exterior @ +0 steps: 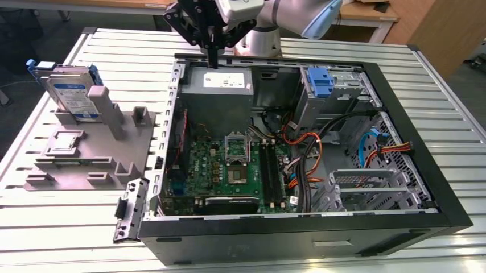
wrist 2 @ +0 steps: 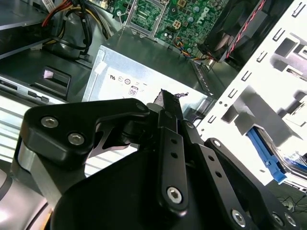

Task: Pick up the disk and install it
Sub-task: 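Reach for the disk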

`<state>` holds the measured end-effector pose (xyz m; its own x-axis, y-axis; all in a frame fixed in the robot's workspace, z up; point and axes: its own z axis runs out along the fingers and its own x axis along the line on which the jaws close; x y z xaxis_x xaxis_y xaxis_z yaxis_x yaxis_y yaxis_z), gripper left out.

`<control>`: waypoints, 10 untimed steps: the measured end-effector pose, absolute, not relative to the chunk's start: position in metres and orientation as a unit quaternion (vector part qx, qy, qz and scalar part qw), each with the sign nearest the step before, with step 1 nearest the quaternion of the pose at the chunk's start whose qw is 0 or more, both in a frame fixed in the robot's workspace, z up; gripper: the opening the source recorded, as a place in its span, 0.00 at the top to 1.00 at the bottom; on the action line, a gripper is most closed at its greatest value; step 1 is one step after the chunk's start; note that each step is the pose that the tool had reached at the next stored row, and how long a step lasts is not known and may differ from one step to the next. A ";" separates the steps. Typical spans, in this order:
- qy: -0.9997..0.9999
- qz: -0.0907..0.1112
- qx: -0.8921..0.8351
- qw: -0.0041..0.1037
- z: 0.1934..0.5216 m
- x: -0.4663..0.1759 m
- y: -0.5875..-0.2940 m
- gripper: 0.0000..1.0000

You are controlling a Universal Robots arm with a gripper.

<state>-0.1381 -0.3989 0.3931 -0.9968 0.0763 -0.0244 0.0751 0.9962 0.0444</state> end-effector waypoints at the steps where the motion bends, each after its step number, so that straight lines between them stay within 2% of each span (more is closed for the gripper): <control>1: 0.999 0.022 0.038 0.013 0.393 -0.138 -0.399 0.90; 10: 0.999 0.022 0.038 0.013 0.393 -0.140 -0.399 0.90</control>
<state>-0.1398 -0.3989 0.3930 -0.9968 0.0763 -0.0243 0.0751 0.9962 0.0443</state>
